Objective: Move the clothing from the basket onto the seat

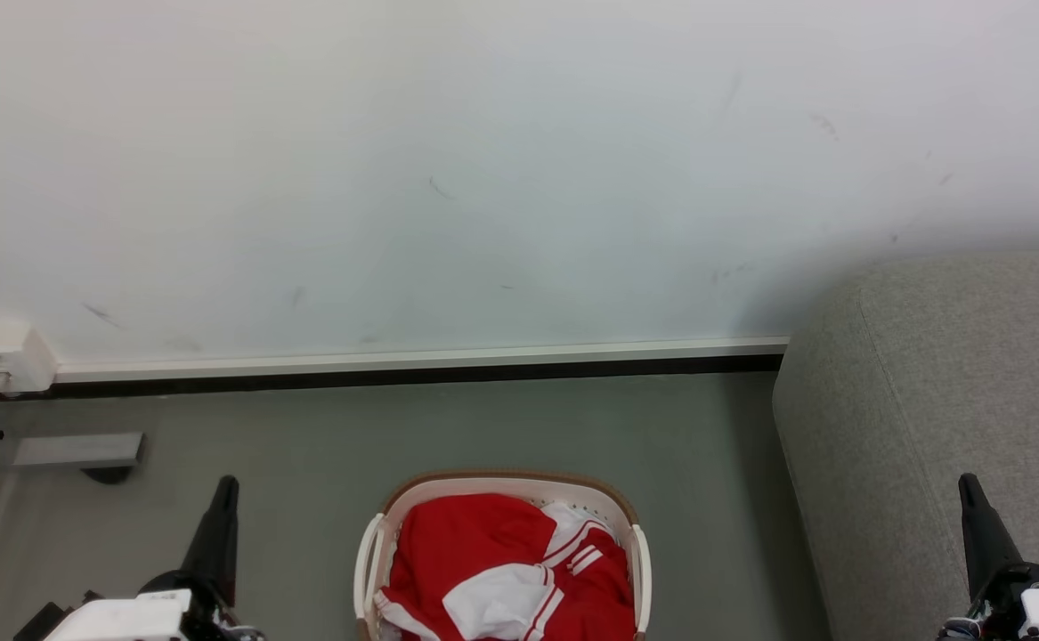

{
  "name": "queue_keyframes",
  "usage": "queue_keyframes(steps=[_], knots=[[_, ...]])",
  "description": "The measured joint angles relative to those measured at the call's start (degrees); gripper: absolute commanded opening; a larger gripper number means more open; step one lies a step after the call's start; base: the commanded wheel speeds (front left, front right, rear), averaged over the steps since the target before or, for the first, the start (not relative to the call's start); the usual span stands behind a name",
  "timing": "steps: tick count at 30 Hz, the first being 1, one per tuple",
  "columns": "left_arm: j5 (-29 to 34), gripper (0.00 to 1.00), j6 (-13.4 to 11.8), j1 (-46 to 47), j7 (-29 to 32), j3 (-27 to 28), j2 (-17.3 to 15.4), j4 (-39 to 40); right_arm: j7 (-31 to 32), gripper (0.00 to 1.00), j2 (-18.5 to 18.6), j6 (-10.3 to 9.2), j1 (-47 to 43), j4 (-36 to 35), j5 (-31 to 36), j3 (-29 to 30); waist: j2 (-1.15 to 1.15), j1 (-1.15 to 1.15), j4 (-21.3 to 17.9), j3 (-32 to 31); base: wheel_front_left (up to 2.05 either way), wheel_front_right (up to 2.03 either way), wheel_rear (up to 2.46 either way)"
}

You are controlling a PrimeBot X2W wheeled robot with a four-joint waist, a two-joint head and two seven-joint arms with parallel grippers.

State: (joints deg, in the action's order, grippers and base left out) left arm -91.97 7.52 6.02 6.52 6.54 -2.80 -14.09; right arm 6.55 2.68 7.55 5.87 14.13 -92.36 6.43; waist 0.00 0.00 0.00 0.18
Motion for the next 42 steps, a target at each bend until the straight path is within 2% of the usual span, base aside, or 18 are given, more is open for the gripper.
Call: queue_keyframes(steps=[25, 26, 35, 42], knots=[[0.0, 0.0, 0.0, 0.0, 0.0, 0.0, 0.0, 0.0, 0.0, 0.0, 0.0, 0.0, 0.0, 0.0, 0.0, 0.0, 0.0, 0.0, 0.0, 0.0, 0.0, 0.0, 0.0], [0.0, 1.0, 0.0, 0.0, 0.0, 0.0, 0.0, 0.0, 0.0, 1.0, 0.0, 0.0, 0.0, 0.0, 0.0, 0.0, 0.0, 0.0, 0.0, 0.0, 0.0, 0.0, 0.0], [1.0, 1.0, 0.0, -1.4, -1.6, -1.5, 0.4, -1.6, -1.6, 1.0, -0.7, 0.01, -1.6, 1.0, 0.7, -0.8, 0.0, 0.0, 0.0, 0.0, 0.0, 0.0, 0.0], [3.5, 1.0, 0.0, -1.4, -3.6, -2.5, 0.4, -2.0, -3.7, 1.0, -0.6, 0.01, -2.6, 0.3, 5.4, -1.0, 0.0, 0.0, 0.0, 0.0, 0.0, 0.0, 0.0]])
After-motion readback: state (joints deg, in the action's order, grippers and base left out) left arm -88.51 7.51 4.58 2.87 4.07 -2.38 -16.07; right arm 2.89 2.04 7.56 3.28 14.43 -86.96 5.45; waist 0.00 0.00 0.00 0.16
